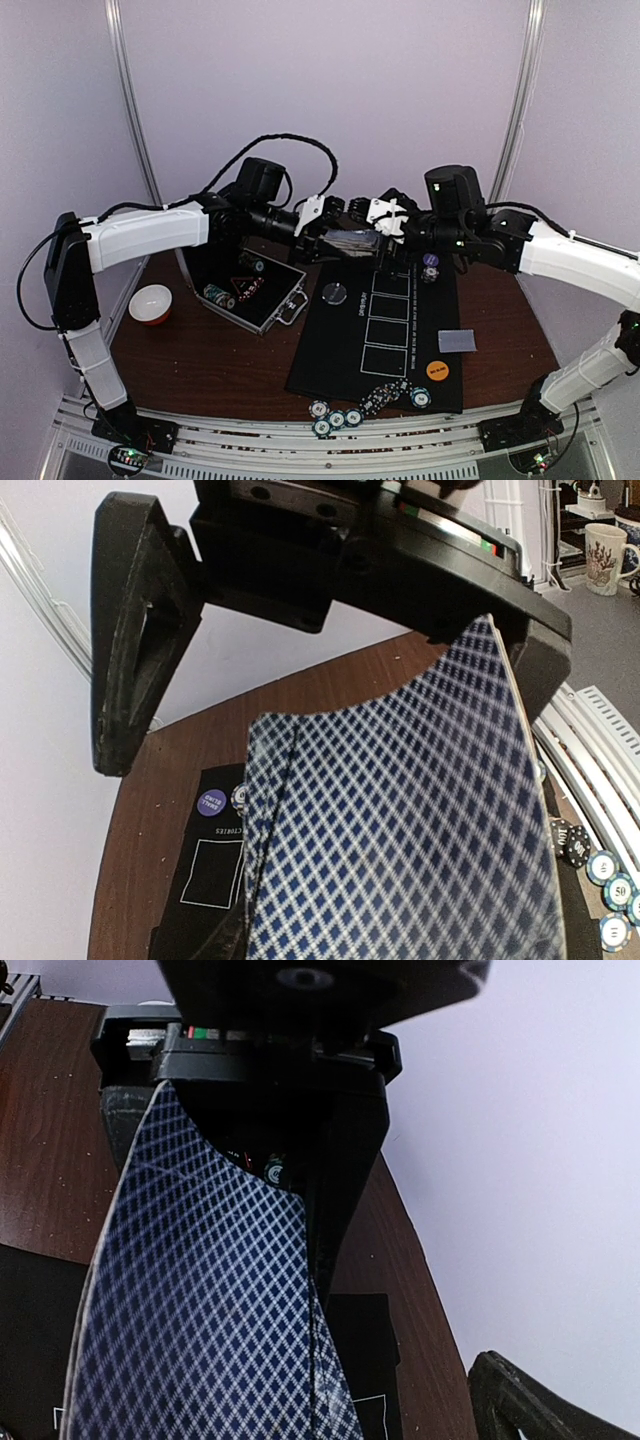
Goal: Distribute texas hold em gaming equipment
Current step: Pass from the right arm to the left, then adjust the face-down deck piles.
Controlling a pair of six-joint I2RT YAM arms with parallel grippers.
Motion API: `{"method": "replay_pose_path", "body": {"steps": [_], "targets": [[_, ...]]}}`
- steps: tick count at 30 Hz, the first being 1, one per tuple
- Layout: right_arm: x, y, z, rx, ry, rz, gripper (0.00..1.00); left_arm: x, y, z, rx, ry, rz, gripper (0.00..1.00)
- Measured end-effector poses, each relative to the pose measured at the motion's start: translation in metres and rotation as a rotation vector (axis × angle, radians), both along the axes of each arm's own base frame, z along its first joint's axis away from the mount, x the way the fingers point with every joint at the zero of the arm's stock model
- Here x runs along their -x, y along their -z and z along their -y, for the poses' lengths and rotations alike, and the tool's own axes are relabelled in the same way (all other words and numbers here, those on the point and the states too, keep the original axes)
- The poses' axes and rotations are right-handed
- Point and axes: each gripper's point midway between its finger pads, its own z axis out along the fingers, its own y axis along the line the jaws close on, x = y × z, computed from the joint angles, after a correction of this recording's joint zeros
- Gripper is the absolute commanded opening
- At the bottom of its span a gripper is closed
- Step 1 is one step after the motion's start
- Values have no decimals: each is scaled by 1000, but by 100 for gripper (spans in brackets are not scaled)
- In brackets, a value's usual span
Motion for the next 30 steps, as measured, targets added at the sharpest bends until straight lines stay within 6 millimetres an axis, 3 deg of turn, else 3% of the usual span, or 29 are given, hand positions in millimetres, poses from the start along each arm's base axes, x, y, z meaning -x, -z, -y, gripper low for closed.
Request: {"method": "replay_pose_path", "body": {"steps": [22,26,30], "targets": [[27,-6,19,12,-21,-72,100,0,3,-1,-6,-4,-12,39],[41,-31,27,-76,-22,-93,100,0,3,-1,-6,-5,-13,40],[47,-78,45,-306,41,-153,100,-1,3,-1,-6,-6,-13,39]]}}
